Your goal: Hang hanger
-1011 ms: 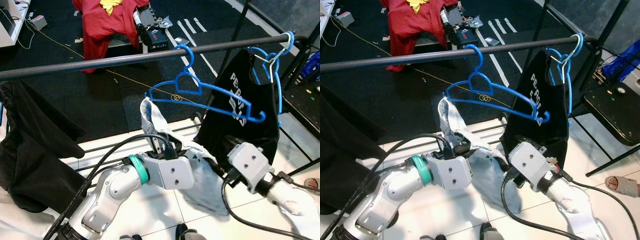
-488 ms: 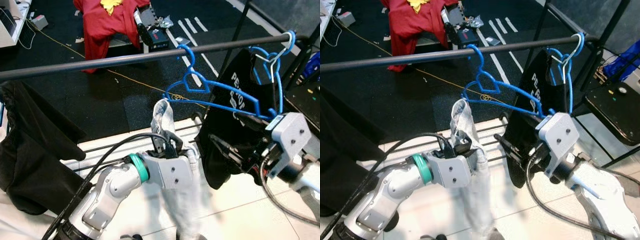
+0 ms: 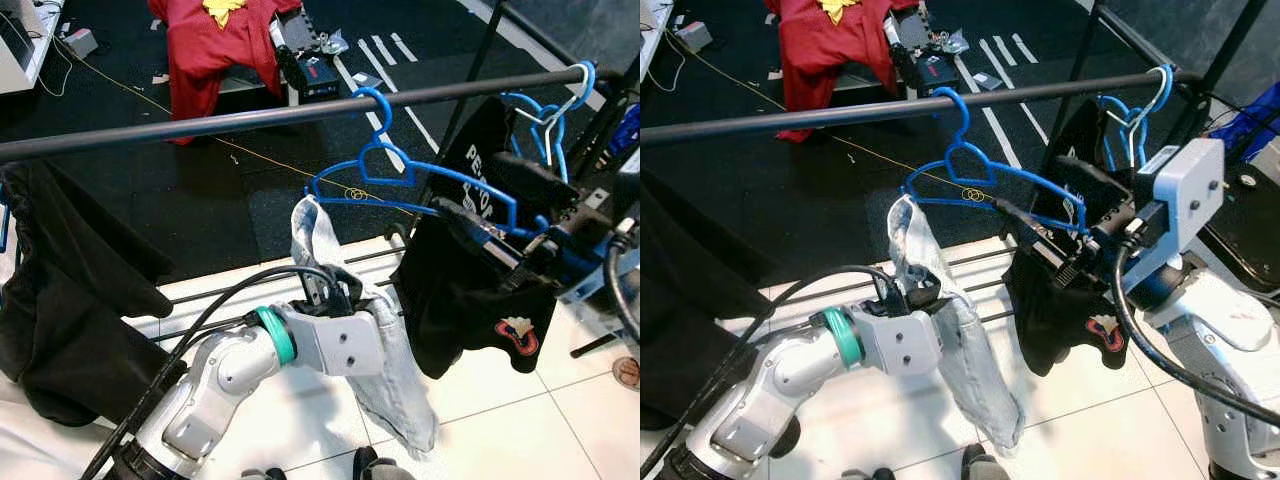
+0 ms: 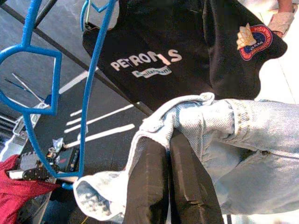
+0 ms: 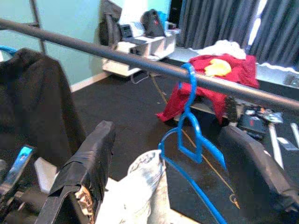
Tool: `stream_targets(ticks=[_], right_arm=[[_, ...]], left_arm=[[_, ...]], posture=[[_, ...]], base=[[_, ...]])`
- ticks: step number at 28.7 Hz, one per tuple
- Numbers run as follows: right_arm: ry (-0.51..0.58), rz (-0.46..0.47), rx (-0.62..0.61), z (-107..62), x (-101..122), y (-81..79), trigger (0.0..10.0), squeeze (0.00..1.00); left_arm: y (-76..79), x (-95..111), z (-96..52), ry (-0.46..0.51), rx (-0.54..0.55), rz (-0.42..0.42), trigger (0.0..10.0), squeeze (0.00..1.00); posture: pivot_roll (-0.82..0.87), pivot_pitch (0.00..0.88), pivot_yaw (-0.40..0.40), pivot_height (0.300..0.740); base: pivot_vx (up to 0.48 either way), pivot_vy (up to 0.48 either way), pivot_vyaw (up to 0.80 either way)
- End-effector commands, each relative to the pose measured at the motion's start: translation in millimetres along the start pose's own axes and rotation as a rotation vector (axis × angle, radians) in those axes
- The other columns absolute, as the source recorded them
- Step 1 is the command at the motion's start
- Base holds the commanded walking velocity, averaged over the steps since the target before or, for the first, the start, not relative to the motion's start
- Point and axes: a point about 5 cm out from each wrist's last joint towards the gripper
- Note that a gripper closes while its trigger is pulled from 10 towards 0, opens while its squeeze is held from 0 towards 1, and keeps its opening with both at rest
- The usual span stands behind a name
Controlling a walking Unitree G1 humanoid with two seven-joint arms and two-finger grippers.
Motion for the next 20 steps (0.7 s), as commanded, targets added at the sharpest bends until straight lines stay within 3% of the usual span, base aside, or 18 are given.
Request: stream_targets(ticks=[1,4,8,16,17,18,19,20], right_arm=[[-0.014,-0.01,-0.045,-3.3,3.7,6.2,10.0,0.0],[-0.15,0.083,-0.184,-9.9,-11.7,29.2,10.0,0.0],[-0.211,0.085,-0.24,-11.1,-18.9,37.3,10.0,0.0],[-0.238,0.11,-0.238,-8.1,-24.0,39.4,10.0,0.0],[-0.237,0.13,-0.236,-5.9,-25.9,41.3,9.7,0.0],[-0.235,0.142,-0.235,-3.9,-26.3,43.3,7.6,0.0],[-0.235,0.142,-0.235,-3.9,-26.3,43.3,7.6,0.0],[-0.23,0.148,-0.229,-2.0,-25.9,44.8,6.8,0.0]], left_arm=[[3.1,1.2,-0.1,0.016,-0.011,-0.002,10.0,0.0],[4.7,-2.0,-1.7,0.006,-0.019,-0.002,10.0,0.0],[6.7,-5.4,-3.7,-0.007,-0.025,-0.005,10.0,0.0],[8.2,-7.3,-4.8,-0.017,-0.024,-0.009,10.0,0.0],[7.9,-7.5,-5.1,-0.02,-0.02,-0.01,10.0,0.0],[7.7,-7.5,-5.1,-0.021,-0.016,-0.01,10.0,0.0],[7.7,-7.5,-5.1,-0.021,-0.016,-0.01,10.0,0.0],[7.6,-7.4,-5.0,-0.022,-0.014,-0.01,10.0,0.0]], posture=[[-0.23,0.185,0.084,0.74],[-0.23,0.188,0.084,0.74],[-0.23,0.188,0.084,0.74],[-0.23,0.187,0.081,0.74],[-0.22,0.186,0.077,0.74],[-0.22,0.185,0.075,0.74],[-0.22,0.185,0.075,0.74],[-0.22,0.184,0.073,0.74]], base=[[0.0,0.0,0.0],[0.0,0.0,0.0],[0.0,0.0,0.0],[0.0,0.0,0.0],[0.0,0.0,0.0],[0.0,0.0,0.0],[0.0,0.0,0.0],[0.0,0.0,0.0]])
Point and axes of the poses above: a point about 5 cm out from each wrist's last joint towards the gripper, its own z axis pointing out of the wrist towards the gripper, its own x axis along the axis of the wrist's last joint, y = z × x, and after that the axes turned 6 degrees about -z, right-handed
